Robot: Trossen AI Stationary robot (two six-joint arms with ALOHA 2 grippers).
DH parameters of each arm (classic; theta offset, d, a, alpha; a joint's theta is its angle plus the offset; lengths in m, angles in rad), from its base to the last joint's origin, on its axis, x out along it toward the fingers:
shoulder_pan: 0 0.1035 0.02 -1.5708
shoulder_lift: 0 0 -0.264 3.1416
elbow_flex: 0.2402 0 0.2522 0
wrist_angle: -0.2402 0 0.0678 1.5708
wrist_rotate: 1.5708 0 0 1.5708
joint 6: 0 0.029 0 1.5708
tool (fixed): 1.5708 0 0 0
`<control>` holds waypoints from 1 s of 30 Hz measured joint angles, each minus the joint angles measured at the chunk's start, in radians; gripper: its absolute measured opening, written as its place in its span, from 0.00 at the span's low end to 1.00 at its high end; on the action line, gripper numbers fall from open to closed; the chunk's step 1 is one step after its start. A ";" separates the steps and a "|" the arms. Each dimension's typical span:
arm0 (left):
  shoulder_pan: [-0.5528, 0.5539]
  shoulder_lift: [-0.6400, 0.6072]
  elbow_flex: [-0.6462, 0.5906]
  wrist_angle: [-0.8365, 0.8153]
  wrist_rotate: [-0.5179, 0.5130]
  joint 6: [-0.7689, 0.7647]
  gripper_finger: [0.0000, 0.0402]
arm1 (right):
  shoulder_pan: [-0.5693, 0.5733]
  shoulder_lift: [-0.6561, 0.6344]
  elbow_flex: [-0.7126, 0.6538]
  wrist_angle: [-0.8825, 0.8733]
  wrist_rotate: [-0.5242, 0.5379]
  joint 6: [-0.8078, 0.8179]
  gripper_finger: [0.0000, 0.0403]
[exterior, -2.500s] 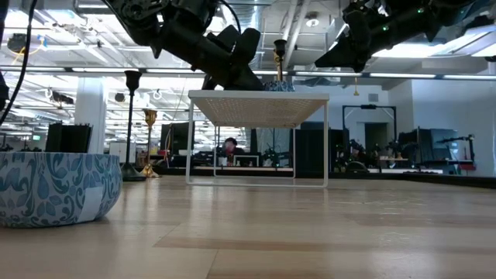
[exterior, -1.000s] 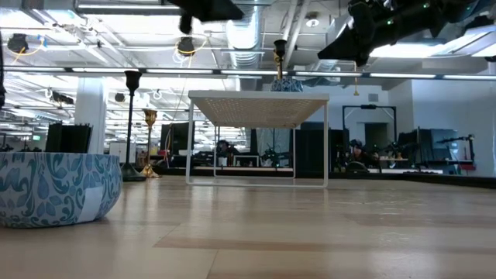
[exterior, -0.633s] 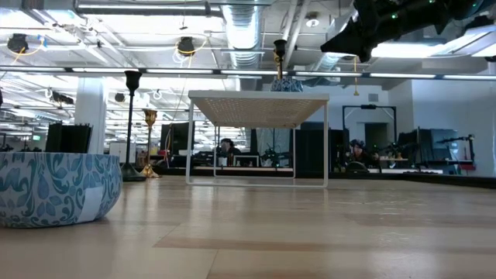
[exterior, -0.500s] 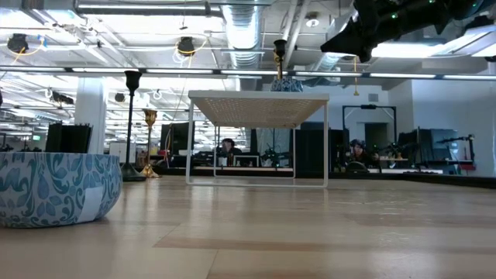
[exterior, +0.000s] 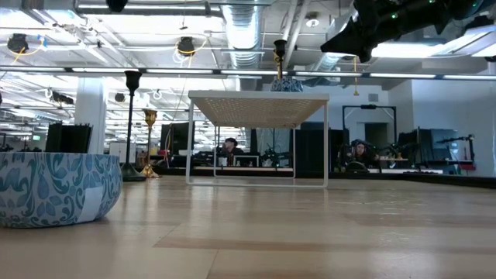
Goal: Pick & Place candle stick holders
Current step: Put the small golden candle holder on the shelf aligned with the large golden candle holder
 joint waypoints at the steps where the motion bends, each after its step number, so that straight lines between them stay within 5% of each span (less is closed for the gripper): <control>1: 0.000 0.000 0.000 -0.036 0.020 -0.045 0.01 | 0.000 0.000 0.000 0.000 0.000 0.000 0.00; 14: 0.000 0.002 0.000 -0.246 0.127 -0.347 0.01 | 0.000 0.000 0.000 0.000 0.000 0.026 0.00; 30: 0.161 -0.140 0.000 -0.140 -0.055 -0.028 0.01 | 0.000 0.000 0.000 0.000 0.000 0.051 0.00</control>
